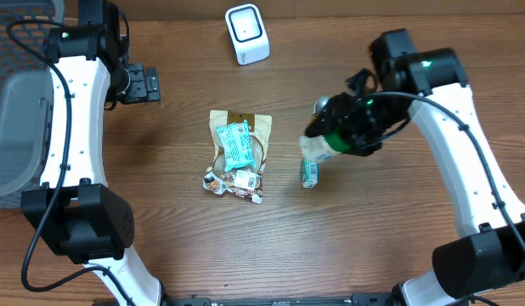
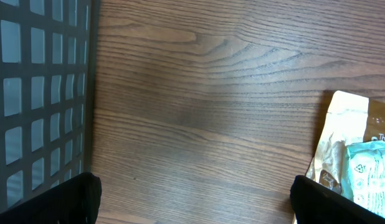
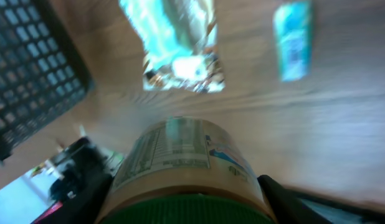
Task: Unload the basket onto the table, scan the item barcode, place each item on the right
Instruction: 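Lift the jar and carry it up toward the white scanner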
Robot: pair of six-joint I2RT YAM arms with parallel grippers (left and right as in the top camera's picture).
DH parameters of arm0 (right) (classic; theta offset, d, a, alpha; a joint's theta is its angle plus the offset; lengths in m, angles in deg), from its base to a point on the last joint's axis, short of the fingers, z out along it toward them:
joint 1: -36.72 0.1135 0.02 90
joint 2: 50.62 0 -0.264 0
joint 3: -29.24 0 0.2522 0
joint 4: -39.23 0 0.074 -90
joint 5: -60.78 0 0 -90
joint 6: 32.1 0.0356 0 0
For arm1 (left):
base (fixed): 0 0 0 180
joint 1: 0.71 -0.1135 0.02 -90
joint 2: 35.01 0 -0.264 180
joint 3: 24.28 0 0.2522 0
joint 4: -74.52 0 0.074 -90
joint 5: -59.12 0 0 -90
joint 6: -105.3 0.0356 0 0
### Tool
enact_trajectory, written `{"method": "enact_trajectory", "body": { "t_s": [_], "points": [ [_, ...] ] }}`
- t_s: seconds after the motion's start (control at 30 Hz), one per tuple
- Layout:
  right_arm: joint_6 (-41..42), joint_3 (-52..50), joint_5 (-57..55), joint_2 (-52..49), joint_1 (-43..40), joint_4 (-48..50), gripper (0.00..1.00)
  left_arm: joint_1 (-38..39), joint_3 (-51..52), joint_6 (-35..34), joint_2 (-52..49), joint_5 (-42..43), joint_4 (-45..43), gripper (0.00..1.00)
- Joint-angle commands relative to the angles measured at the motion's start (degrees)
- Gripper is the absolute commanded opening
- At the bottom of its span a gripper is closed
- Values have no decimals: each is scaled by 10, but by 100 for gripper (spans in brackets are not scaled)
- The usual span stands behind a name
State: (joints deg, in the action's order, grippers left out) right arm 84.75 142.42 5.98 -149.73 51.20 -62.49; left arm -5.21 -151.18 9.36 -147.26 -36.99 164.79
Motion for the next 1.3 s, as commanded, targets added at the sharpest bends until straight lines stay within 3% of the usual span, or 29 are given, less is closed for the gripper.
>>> {"method": "enact_trajectory", "body": {
  "t_s": [0.0, 0.13, 0.23, 0.47, 0.53, 0.7, 1.27],
  "points": [
    [93, 11, 46, 8, 38, 0, 25, 0, -9, 6, 2, -3, -1, 99],
    [186, 11, 50, 8, 85, -11, 25, 1, -9, 6, 2, -3, -1, 99],
    [213, 11, 69, 8, 107, -19, 24, 0, -9, 6, 2, -3, -1, 100],
    [214, 11, 169, 8, 117, -40, 24, 0, -9, 6, 2, -2, -1, 99],
    [213, 12, 176, 8, 110, -42, 15, 0, -9, 6, 2, -2, -1, 99],
    [214, 12, 177, 8, 105, -41, 4, 0, -9, 6, 2, -3, -1, 100],
    [214, 12, 206, 8, 104, -38, 4, 0, -9, 6, 2, -3, -1, 100]
  ]
}}
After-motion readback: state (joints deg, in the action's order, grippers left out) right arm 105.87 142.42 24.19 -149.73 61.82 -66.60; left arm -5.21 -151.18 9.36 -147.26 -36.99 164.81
